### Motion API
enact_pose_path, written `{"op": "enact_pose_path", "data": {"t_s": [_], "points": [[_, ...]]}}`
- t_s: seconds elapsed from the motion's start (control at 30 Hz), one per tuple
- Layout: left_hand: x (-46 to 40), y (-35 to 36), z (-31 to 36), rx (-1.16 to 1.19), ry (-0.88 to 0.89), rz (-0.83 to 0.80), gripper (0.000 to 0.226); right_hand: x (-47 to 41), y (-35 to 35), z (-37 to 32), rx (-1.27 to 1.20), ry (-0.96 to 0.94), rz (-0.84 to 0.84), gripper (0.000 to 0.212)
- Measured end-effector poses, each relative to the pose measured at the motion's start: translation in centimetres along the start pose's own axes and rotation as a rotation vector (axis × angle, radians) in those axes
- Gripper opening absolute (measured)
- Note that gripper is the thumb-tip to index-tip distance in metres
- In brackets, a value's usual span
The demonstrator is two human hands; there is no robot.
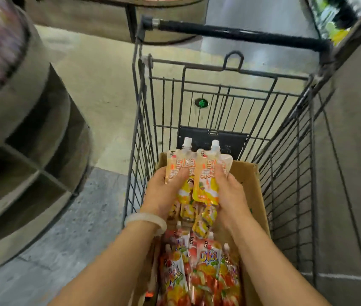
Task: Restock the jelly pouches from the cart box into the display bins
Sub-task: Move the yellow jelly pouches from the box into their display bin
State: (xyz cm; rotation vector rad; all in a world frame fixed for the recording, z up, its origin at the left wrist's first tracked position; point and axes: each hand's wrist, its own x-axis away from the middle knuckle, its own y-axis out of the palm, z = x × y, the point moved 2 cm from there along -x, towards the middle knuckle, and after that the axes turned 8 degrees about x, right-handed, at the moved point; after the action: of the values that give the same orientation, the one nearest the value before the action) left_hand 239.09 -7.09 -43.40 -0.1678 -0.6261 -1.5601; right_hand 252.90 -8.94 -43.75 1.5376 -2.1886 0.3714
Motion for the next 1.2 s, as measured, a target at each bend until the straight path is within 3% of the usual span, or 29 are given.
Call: {"op": "enact_pose_path", "data": {"t_s": [0.13, 0.27, 0.57, 0.7, 0.8, 0.93, 1.07, 1.2], "points": [[5.6, -2.7, 4.6, 0.142, 0.024, -0.139, 0.043, 5.4, 2.8, -3.4, -0.025, -0.090, -0.154, 0.021], [12.5, -7.2, 8.2, 0.128, 0.120, -0.125, 0.050, 12.4, 6.8, -5.7, -0.011, -0.172, -0.363, 0.014], [34.6, -23.7, 13.3, 0.220, 0.441, 0.161, 0.044, 32.3, 22.9, -4.0, 0.015, -0.345, -0.807, 0.017], [43.6, -31.0, 12.6, 0.301, 0.496, 0.319, 0.043, 39.9, 29.7, -0.5, 0.067, -0.294, -0.884, 0.034], [49.4, -35.8, 11.9, 0.360, 0.555, 0.437, 0.041, 44.8, 34.0, 2.0, 0.082, -0.205, -0.980, 0.029], [55.4, -41.3, 11.2, 0.410, 0.621, 0.577, 0.047, 50.5, 39.5, 4.4, 0.141, -0.152, -1.098, 0.022], [59.3, -47.0, 10.4, 0.427, 0.677, 0.693, 0.038, 54.5, 45.2, 6.5, 0.243, -0.159, -1.185, 0.019], [61.5, -53.2, 10.5, 0.427, 0.701, 0.797, 0.048, 57.4, 51.7, 8.9, 0.263, -0.176, -1.271, 0.012]]}}
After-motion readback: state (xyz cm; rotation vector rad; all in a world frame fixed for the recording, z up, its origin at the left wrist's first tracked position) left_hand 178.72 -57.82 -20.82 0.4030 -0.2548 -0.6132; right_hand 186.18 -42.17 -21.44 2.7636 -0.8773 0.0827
